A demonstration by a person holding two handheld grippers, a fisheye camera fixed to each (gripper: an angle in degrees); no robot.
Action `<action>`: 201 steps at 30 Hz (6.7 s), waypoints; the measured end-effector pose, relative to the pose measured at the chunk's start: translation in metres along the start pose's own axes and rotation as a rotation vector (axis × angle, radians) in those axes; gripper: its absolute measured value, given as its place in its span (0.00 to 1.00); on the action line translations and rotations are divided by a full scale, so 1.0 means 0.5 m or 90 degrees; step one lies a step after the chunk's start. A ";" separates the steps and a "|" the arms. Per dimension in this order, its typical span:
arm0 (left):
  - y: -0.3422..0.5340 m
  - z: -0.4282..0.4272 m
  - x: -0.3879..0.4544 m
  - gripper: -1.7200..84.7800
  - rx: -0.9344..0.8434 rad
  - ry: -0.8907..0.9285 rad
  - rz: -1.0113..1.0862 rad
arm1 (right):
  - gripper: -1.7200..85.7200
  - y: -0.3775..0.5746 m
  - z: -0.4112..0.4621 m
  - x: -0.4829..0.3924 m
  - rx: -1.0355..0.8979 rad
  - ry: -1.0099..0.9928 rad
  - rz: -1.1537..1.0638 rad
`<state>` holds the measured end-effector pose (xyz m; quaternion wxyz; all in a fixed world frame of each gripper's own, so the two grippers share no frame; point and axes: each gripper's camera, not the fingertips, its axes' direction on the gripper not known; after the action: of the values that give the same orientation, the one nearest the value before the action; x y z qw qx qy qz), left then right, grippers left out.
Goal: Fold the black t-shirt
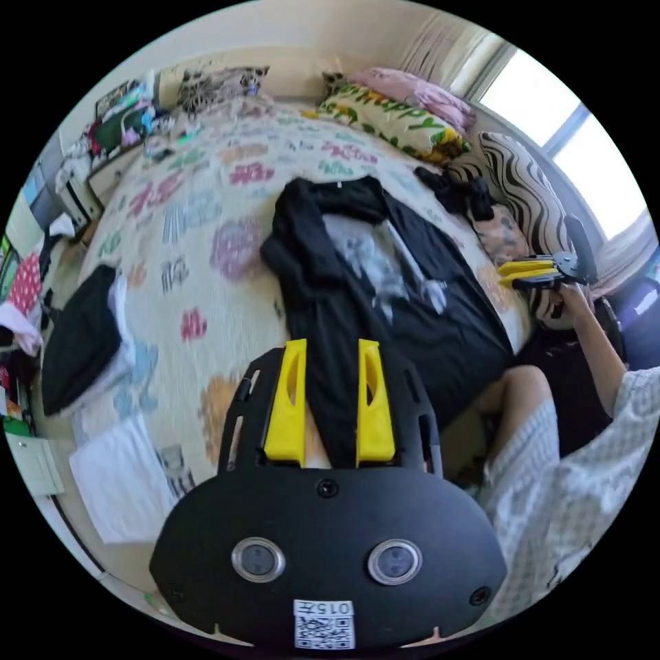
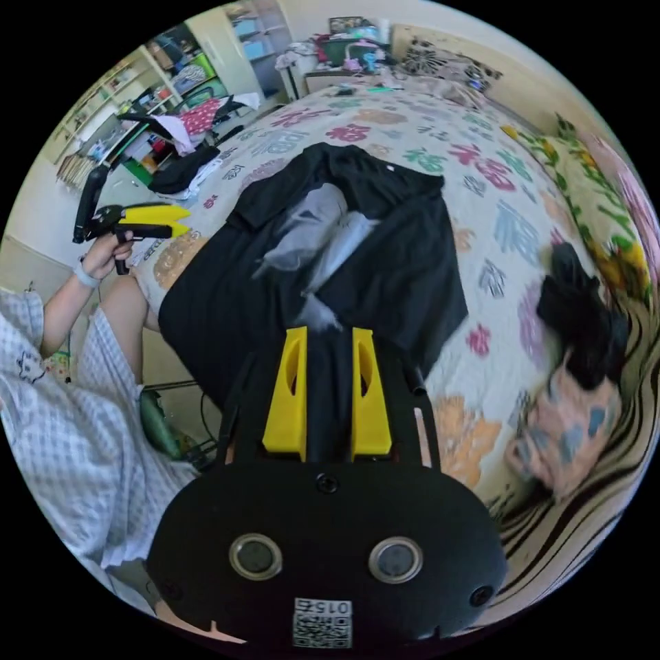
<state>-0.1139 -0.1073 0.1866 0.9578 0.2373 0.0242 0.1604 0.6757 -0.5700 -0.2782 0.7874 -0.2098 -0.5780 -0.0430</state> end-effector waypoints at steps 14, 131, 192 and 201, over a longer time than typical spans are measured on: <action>-0.141 0.035 -0.223 0.01 0.044 0.001 -0.058 | 0.02 -0.150 -0.065 0.207 -0.021 -0.001 0.111; -0.266 0.758 0.780 0.10 0.078 0.133 0.394 | 0.10 0.461 -0.045 0.215 0.227 0.195 0.477; -0.088 1.261 0.209 0.03 -0.046 0.148 0.218 | 0.01 0.201 0.173 0.113 0.092 -0.023 0.139; -0.287 1.178 0.182 0.10 0.003 0.168 0.202 | 0.09 0.209 0.113 0.235 0.207 0.065 0.212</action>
<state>0.0868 -0.4614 0.6452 0.9084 0.2170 0.1122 0.3393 0.6965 -0.4331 -0.1846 0.8353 -0.1700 -0.4941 0.1709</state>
